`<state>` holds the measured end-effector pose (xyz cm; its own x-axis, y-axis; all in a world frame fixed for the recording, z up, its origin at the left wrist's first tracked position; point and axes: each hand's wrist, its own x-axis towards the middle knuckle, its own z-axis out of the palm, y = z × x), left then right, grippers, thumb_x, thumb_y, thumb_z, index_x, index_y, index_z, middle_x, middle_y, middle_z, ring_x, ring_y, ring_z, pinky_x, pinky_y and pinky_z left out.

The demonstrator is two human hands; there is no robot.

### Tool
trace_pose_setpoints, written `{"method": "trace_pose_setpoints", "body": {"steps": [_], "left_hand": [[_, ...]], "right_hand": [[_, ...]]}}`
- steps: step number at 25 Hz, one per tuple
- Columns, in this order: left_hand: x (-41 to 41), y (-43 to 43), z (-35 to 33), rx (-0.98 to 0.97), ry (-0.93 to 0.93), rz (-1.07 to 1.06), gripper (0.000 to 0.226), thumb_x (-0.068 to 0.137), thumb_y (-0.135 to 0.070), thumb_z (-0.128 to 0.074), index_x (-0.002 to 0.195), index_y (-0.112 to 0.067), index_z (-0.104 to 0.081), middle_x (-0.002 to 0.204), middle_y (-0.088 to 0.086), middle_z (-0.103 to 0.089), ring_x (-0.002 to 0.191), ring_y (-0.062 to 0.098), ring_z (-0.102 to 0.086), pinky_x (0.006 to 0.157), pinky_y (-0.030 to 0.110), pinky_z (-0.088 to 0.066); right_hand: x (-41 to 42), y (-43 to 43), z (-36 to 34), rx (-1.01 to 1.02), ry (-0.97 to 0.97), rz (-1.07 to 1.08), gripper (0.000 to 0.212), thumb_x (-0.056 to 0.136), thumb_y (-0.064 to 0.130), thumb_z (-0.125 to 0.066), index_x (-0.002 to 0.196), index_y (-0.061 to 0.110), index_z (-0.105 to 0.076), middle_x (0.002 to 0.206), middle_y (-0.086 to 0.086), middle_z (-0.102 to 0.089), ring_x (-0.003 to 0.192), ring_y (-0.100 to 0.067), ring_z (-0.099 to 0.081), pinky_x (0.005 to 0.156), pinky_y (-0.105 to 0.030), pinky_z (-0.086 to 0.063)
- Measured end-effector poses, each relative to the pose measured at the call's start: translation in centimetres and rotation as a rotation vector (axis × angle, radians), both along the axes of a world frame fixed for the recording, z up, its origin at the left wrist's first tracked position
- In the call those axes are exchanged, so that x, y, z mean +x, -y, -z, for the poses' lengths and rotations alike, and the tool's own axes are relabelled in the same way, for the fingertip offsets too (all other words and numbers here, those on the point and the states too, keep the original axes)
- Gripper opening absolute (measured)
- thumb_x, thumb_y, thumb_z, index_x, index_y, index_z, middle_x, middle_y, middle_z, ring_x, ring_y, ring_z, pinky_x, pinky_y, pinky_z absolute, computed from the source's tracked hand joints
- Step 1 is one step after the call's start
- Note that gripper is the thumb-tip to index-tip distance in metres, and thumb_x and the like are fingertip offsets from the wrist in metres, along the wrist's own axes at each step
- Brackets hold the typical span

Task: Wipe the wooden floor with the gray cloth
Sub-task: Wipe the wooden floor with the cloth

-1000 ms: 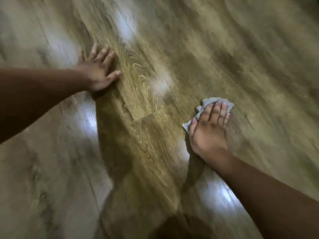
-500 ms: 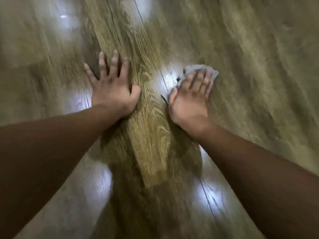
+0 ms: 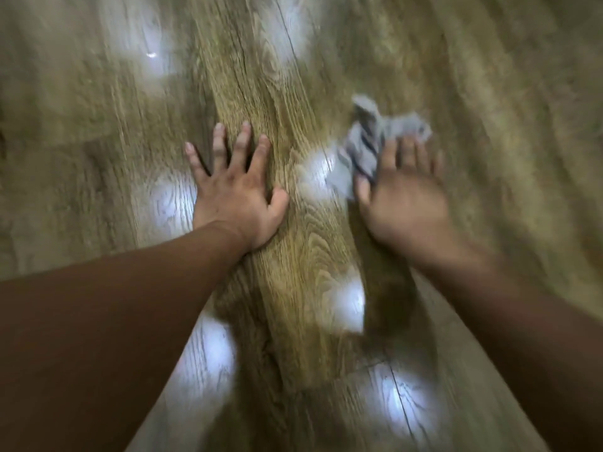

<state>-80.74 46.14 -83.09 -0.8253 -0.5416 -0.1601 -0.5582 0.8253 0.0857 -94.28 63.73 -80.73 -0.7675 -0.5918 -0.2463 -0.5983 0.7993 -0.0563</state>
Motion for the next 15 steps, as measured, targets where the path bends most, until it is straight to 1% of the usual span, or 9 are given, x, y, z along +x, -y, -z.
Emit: {"method": "trace_pose_setpoints", "body": {"steps": [2, 4, 6, 7, 8, 10, 12, 13, 15], "left_hand": [[0.1, 0.1, -0.1, 0.002, 0.003, -0.002, 0.083, 0.086, -0.060, -0.016, 0.159, -0.022, -0.012, 0.169, 0.004, 0.001, 0.154, 0.033, 0.011, 0.117, 0.068, 0.007], [0.1, 0.1, -0.2, 0.013, -0.004, -0.007, 0.083, 0.086, -0.061, -0.015, 0.159, -0.022, -0.012, 0.169, 0.004, 0.001, 0.154, 0.033, 0.011, 0.117, 0.068, 0.006], [-0.1, 0.2, -0.2, 0.030, -0.012, -0.004, 0.083, 0.086, -0.061, -0.015, 0.159, -0.022, -0.012, 0.169, 0.004, 0.000, 0.154, 0.034, 0.011, 0.117, 0.068, 0.005], [-0.2, 0.2, -0.1, 0.033, -0.006, 0.003, 0.084, 0.085, -0.061, -0.014, 0.159, -0.022, -0.012, 0.169, 0.004, 0.001, 0.154, 0.034, 0.011, 0.117, 0.068, 0.004], [-0.1, 0.0, 0.0, 0.026, 0.000, 0.010, 0.084, 0.085, -0.062, -0.013, 0.159, -0.022, -0.010, 0.169, 0.004, 0.003, 0.153, 0.035, 0.011, 0.117, 0.068, 0.004], [0.1, 0.1, 0.3, 0.009, -0.004, 0.004, 0.084, 0.085, -0.062, -0.011, 0.159, -0.022, -0.005, 0.168, 0.005, 0.008, 0.153, 0.036, 0.014, 0.116, 0.069, 0.005], [0.2, 0.1, 0.5, 0.006, -0.020, -0.005, 0.084, 0.085, -0.061, -0.014, 0.159, -0.021, -0.006, 0.168, 0.006, 0.006, 0.153, 0.037, 0.014, 0.115, 0.069, 0.006], [0.1, 0.1, 0.6, 0.010, -0.037, -0.006, 0.084, 0.085, -0.060, -0.016, 0.159, -0.021, -0.009, 0.169, 0.007, 0.002, 0.153, 0.037, 0.012, 0.115, 0.070, 0.006], [0.2, -0.1, 0.3, 0.027, -0.077, 0.005, 0.083, 0.085, -0.059, -0.022, 0.158, -0.020, -0.017, 0.168, 0.008, -0.004, 0.153, 0.038, 0.007, 0.115, 0.070, 0.004]], "right_hand": [[8.3, -9.7, -0.7, 0.050, 0.032, 0.034, 0.075, 0.091, 0.048, -0.030, 0.147, -0.003, -0.033, 0.151, -0.031, -0.033, 0.144, -0.040, -0.029, 0.116, -0.054, -0.024], [13.7, -15.4, -0.5, 0.132, 0.214, 0.052, 0.067, 0.090, 0.049, -0.033, 0.124, -0.007, -0.049, 0.121, -0.039, -0.056, 0.130, -0.035, -0.042, 0.099, -0.049, -0.036], [15.5, -15.6, 0.6, 0.186, 0.073, 0.002, 0.059, 0.097, 0.049, -0.027, 0.101, -0.006, -0.048, 0.084, -0.039, -0.064, 0.106, -0.043, -0.049, 0.083, -0.048, -0.037], [15.0, -14.3, 0.6, 0.200, 0.048, 0.027, 0.063, 0.100, 0.048, -0.022, 0.099, -0.009, -0.049, 0.081, -0.042, -0.064, 0.098, -0.049, -0.054, 0.083, -0.050, -0.036], [14.1, -12.5, 0.6, 0.200, 0.128, 0.057, 0.070, 0.100, 0.046, -0.020, 0.101, -0.015, -0.053, 0.091, -0.047, -0.061, 0.097, -0.057, -0.057, 0.088, -0.053, -0.034], [11.2, -7.3, 0.3, 0.125, 0.171, 0.137, 0.079, 0.092, 0.048, -0.025, 0.119, -0.019, -0.055, 0.126, -0.050, -0.044, 0.118, -0.067, -0.043, 0.104, -0.060, -0.030], [5.4, 0.5, -0.2, 0.179, 0.075, 0.035, 0.080, 0.092, 0.049, -0.021, 0.145, -0.009, -0.032, 0.147, -0.047, -0.017, 0.137, -0.063, -0.017, 0.114, -0.066, -0.016], [1.6, 4.8, 0.3, 0.137, 0.040, -0.041, 0.079, 0.094, 0.050, -0.017, 0.151, -0.005, -0.018, 0.151, -0.044, -0.006, 0.140, -0.061, -0.007, 0.116, -0.065, -0.007], [-5.3, 13.9, 1.2, 0.005, -0.093, 0.039, 0.078, 0.096, 0.050, -0.018, 0.154, 0.001, -0.003, 0.155, -0.038, 0.005, 0.142, -0.058, 0.006, 0.116, -0.064, 0.003]]}}
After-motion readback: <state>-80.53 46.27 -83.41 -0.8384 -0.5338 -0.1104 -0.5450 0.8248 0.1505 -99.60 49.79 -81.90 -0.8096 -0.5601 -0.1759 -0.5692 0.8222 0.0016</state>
